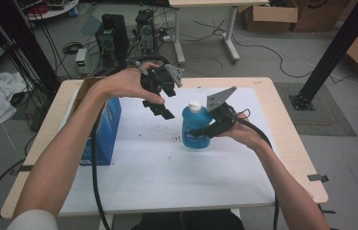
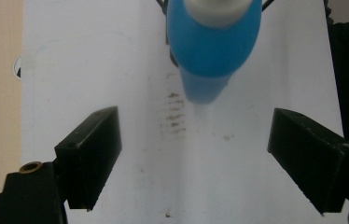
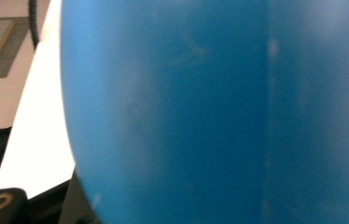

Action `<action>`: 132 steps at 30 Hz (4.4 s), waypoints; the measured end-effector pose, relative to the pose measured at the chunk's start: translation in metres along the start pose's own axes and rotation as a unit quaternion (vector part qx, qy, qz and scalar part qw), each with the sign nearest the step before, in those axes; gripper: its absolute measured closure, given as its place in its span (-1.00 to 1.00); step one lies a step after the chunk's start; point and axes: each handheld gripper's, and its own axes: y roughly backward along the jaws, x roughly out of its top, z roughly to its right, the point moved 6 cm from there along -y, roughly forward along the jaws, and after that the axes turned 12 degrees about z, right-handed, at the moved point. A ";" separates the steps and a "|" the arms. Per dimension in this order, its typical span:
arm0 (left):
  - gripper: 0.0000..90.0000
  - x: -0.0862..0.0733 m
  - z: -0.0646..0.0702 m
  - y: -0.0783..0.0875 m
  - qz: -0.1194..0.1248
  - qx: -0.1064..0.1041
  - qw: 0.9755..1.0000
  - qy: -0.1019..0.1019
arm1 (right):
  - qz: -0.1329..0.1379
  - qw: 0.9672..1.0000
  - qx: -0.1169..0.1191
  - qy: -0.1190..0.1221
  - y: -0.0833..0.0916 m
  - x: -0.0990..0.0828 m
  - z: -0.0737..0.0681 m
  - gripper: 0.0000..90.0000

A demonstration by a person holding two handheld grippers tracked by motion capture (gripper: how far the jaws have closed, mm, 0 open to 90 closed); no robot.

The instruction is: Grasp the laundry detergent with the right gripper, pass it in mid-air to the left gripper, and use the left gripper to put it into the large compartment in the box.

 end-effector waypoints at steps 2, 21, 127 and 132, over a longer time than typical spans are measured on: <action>-0.60 0.002 0.003 -0.003 0.002 -0.010 1.000 0.004 | 0.000 1.000 0.011 0.004 -0.004 0.000 -0.001 0.01; -0.60 0.016 0.014 -0.039 -0.003 -0.037 0.999 0.021 | -0.002 0.999 0.032 0.010 -0.013 0.004 -0.007 0.01; -0.15 0.018 0.027 -0.053 -0.036 -0.017 0.998 0.057 | 0.018 0.998 0.064 0.008 -0.024 0.000 -0.016 -0.02; -0.15 0.017 0.027 -0.054 -0.044 -0.017 0.997 0.055 | 0.016 0.998 0.063 0.009 -0.025 -0.002 -0.016 -0.03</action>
